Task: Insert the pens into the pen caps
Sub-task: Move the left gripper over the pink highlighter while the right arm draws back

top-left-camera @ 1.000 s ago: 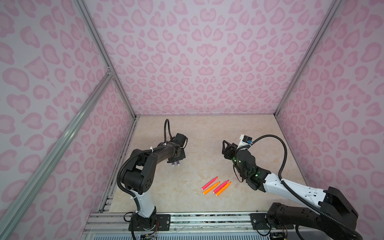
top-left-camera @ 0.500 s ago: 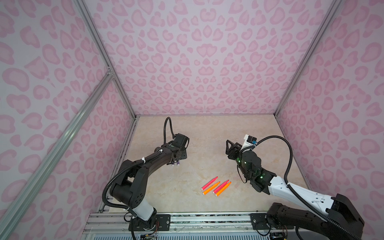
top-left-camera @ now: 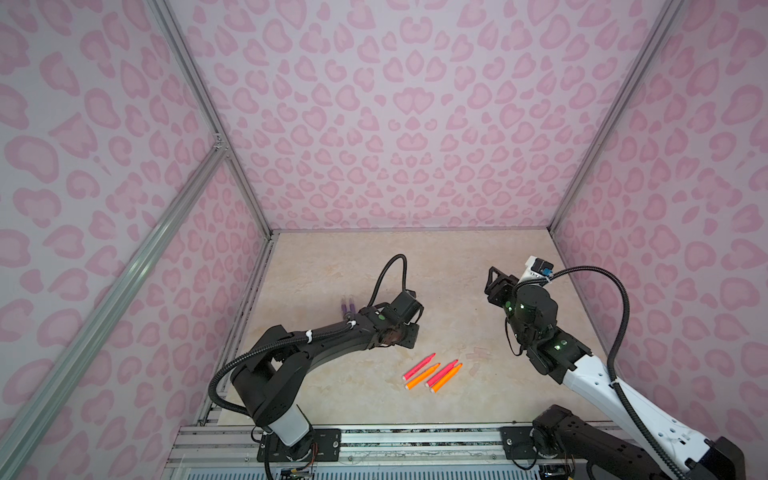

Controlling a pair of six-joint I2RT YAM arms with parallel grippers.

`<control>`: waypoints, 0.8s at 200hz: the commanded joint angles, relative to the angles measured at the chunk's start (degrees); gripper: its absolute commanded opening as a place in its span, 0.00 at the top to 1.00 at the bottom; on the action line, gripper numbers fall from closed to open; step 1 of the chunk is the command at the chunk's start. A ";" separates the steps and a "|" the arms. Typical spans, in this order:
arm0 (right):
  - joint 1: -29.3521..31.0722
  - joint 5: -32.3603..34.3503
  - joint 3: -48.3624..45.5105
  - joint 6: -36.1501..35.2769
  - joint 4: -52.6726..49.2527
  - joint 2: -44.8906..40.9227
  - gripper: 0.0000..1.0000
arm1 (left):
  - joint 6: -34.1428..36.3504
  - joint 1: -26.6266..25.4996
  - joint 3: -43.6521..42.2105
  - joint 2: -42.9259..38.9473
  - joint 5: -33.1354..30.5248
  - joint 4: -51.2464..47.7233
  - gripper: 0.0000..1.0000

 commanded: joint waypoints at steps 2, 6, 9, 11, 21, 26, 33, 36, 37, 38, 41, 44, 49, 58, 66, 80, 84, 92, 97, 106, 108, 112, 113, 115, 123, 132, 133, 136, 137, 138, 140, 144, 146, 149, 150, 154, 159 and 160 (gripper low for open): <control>-0.80 -0.64 -1.01 -4.42 -5.24 -2.94 0.35 | 3.08 -0.88 -1.94 -0.74 4.47 1.80 0.46; -1.06 -0.57 -1.05 -4.48 -5.55 -3.23 0.35 | 3.35 -1.22 -2.32 -0.58 4.86 1.97 0.47; -1.16 -0.51 -1.03 -4.53 -5.72 -3.38 0.35 | 3.49 -1.51 -2.61 -0.35 5.00 1.99 0.47; -1.34 -0.48 -0.98 -4.56 -5.81 -3.50 0.35 | 3.70 -1.71 -2.79 -0.28 5.03 2.12 0.47; -1.86 -0.39 -1.14 -4.75 -6.27 -3.70 0.35 | 4.37 -2.88 -3.42 0.24 4.59 2.07 0.47; -2.17 -0.39 -1.14 -4.87 -6.44 -3.72 0.35 | 4.60 -3.49 -3.48 0.52 4.21 2.01 0.48; -2.62 -0.31 -1.14 -5.14 -6.96 -3.63 0.35 | 4.97 -4.18 -3.61 0.69 3.85 1.94 0.48; -2.79 -0.23 -1.14 -5.13 -7.12 -3.61 0.35 | 5.06 -4.46 -3.69 0.70 3.77 1.97 0.48; -2.86 -0.26 -1.14 -5.16 -7.23 -3.62 0.35 | 5.09 -4.60 -3.74 0.75 3.70 2.04 0.48; -2.98 -0.18 -1.10 -5.21 -7.28 -3.62 0.35 | 5.19 -4.66 -3.77 0.77 3.67 2.03 0.48; -3.20 0.02 -1.20 -5.22 -7.43 -3.67 0.35 | 5.40 -4.97 -3.87 0.77 3.64 2.03 0.48; -3.49 0.18 -1.27 -5.31 -7.57 -3.57 0.35 | 5.64 -5.21 -3.98 0.65 3.49 2.02 0.48; -3.88 0.30 -1.39 -5.53 -7.54 -3.54 0.35 | 5.92 -5.70 -4.21 0.49 3.17 1.97 0.48; -5.26 0.69 -1.95 -6.32 -7.03 -3.21 0.34 | 6.48 -6.57 -4.65 0.02 2.14 2.10 0.48; -6.68 1.20 -2.52 -6.87 -6.22 -2.68 0.34 | 6.81 -7.13 -4.99 -0.41 1.60 2.18 0.48; -10.43 0.57 -3.28 -6.46 -5.70 -1.36 0.33 | 7.20 -7.54 -5.32 -1.09 1.97 2.66 0.48; -11.65 -0.22 -3.21 -6.05 -5.84 -0.99 0.34 | 7.33 -7.58 -5.34 -1.19 2.24 2.66 0.47; -13.78 -1.68 -3.01 -4.79 -6.37 -0.32 0.34 | 7.55 -7.71 -5.29 -1.34 2.44 2.73 0.48; -14.90 -2.91 -2.91 -3.99 -6.45 0.04 0.34 | 7.64 -7.80 -5.22 -1.34 2.45 2.80 0.47; -16.09 -5.95 -2.80 -3.45 -6.06 0.30 0.34 | 7.83 -7.87 -5.12 -1.12 2.11 2.43 0.47; -16.22 -6.34 -2.81 -3.45 -5.90 0.32 0.34 | 7.82 -7.89 -5.11 -1.03 1.92 2.41 0.47; -16.28 -6.99 -2.96 -3.50 -5.44 0.35 0.34 | 7.86 -7.85 -5.01 -0.76 1.55 2.12 0.47; -16.29 -7.11 -2.98 -3.55 -5.34 0.34 0.34 | 7.85 -7.87 -4.93 -0.73 1.45 2.11 0.47; -16.29 -7.27 -3.05 -3.52 -5.14 0.37 0.34 | 7.84 -7.87 -4.82 -0.58 1.33 2.02 0.47; -16.28 -8.13 -3.51 -3.79 -4.01 0.37 0.34 | 7.83 -7.85 -4.38 0.15 1.05 1.60 0.47; -16.31 -8.29 -4.10 -3.98 -3.03 0.41 0.34 | 7.87 -7.95 -4.02 0.89 1.54 1.51 0.47; -16.30 -8.29 -4.12 -3.97 -2.99 0.41 0.34 | 7.90 -7.92 -4.04 0.93 1.58 1.54 0.47; -16.29 -8.19 -4.14 -3.95 -2.85 0.41 0.33 | 7.98 -7.93 -3.93 1.10 1.75 1.60 0.47; -16.29 -8.19 -4.18 -3.95 -2.81 0.41 0.33 | 8.04 -7.96 -3.91 1.17 1.77 1.59 0.47; -16.29 -8.20 -4.20 -4.00 -2.83 0.41 0.33 | 8.03 -7.97 -3.94 1.24 1.83 1.63 0.47; -16.33 -8.20 -4.24 -3.96 -2.85 0.48 0.34 | 8.08 -8.04 -3.96 1.30 1.91 1.65 0.47; -16.29 -8.13 -4.22 -3.97 -2.91 0.52 0.34 | 8.14 -8.12 -3.85 1.54 1.95 1.66 0.47; -16.29 -8.12 -4.18 -4.05 -3.00 0.53 0.33 | 8.11 -8.13 -3.89 1.62 1.90 1.69 0.47; -16.29 -8.08 -4.14 -4.08 -3.17 0.51 0.34 | 8.25 -8.23 -3.93 1.71 1.81 1.65 0.47; -16.29 -8.05 -4.13 -4.11 -3.19 0.50 0.34 | 8.26 -8.24 -3.90 1.73 1.76 1.66 0.47; -16.29 -7.98 -4.01 -4.13 -3.48 0.50 0.33 | 8.26 -8.27 -3.92 1.90 1.59 1.66 0.47; -16.33 -7.85 -3.86 -4.08 -3.83 0.43 0.34 | 8.30 -8.33 -3.93 2.08 1.45 1.57 0.47; -16.31 -7.85 -3.87 -4.06 -3.87 0.42 0.34 | 8.29 -8.33 -3.86 2.14 1.49 1.57 0.47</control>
